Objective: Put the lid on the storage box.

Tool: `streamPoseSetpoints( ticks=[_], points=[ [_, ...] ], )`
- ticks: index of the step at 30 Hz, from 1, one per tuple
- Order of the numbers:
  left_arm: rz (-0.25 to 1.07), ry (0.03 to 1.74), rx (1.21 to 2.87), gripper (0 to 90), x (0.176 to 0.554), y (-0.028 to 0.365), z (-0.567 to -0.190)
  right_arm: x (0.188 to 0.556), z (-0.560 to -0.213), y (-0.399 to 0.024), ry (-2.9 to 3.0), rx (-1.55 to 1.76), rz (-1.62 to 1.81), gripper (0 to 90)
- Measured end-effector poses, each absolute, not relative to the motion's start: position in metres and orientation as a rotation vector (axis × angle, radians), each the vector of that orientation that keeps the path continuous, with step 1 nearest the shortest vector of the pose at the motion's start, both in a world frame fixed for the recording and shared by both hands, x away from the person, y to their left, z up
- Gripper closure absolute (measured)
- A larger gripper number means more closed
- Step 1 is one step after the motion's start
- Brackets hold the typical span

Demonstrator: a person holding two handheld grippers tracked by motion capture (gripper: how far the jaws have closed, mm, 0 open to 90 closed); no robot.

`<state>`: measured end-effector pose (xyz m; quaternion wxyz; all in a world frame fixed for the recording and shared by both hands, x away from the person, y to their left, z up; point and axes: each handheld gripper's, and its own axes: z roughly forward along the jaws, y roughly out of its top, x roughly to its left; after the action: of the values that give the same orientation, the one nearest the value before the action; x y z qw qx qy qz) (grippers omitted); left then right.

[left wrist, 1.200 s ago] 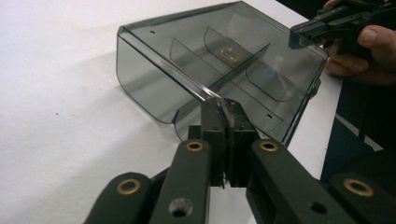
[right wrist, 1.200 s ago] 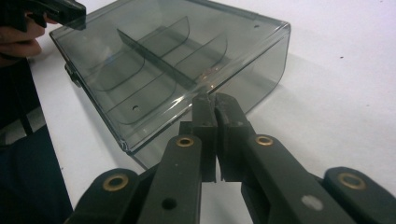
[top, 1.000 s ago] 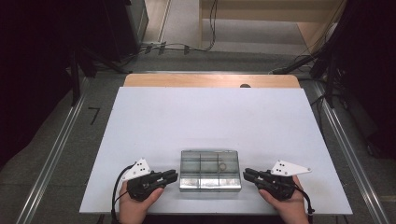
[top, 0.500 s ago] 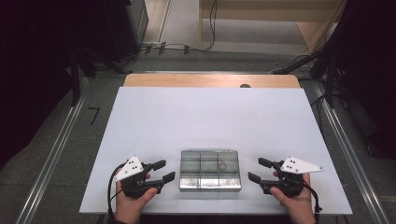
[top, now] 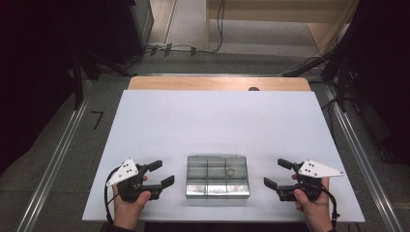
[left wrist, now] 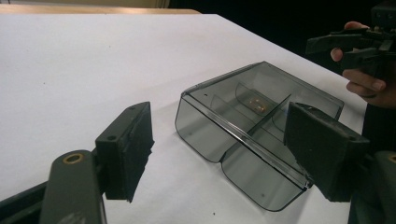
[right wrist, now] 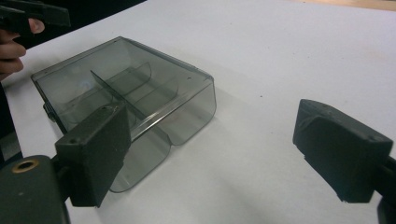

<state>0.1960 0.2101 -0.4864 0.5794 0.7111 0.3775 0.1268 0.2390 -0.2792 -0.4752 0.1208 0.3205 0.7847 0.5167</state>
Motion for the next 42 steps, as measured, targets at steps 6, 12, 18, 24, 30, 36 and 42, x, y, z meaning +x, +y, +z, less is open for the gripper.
streamPoseSetpoints(
  ticks=[6,12,18,24,30,36,42],
  points=[
    [0.305,0.885,1.651,18.2,0.197,0.215,-0.486,0.241,-0.475,-0.286,2.276,0.948,1.512,8.8],
    [0.310,0.892,1.636,13.8,0.197,0.220,-0.486,0.243,-0.475,-0.295,2.257,0.964,1.520,8.5],
    [0.306,0.892,1.634,9.1,0.198,0.226,-0.487,0.246,-0.475,-0.304,2.237,0.976,1.521,8.0],
    [0.308,0.893,1.621,6.4,0.199,0.232,-0.488,0.249,-0.476,-0.315,2.222,0.983,1.509,7.7],
    [0.307,0.895,1.607,5.0,0.200,0.238,-0.489,0.252,-0.477,-0.328,2.196,1.001,1.507,5.7],
    [0.323,0.908,1.614,3.7,0.202,0.245,-0.492,0.257,-0.483,-0.341,2.198,1.015,1.516,1.5],
    [0.328,0.910,1.590,3.6,0.202,0.252,-0.494,0.259,-0.484,-0.356,2.154,1.038,1.529,0.3]
  ],
)
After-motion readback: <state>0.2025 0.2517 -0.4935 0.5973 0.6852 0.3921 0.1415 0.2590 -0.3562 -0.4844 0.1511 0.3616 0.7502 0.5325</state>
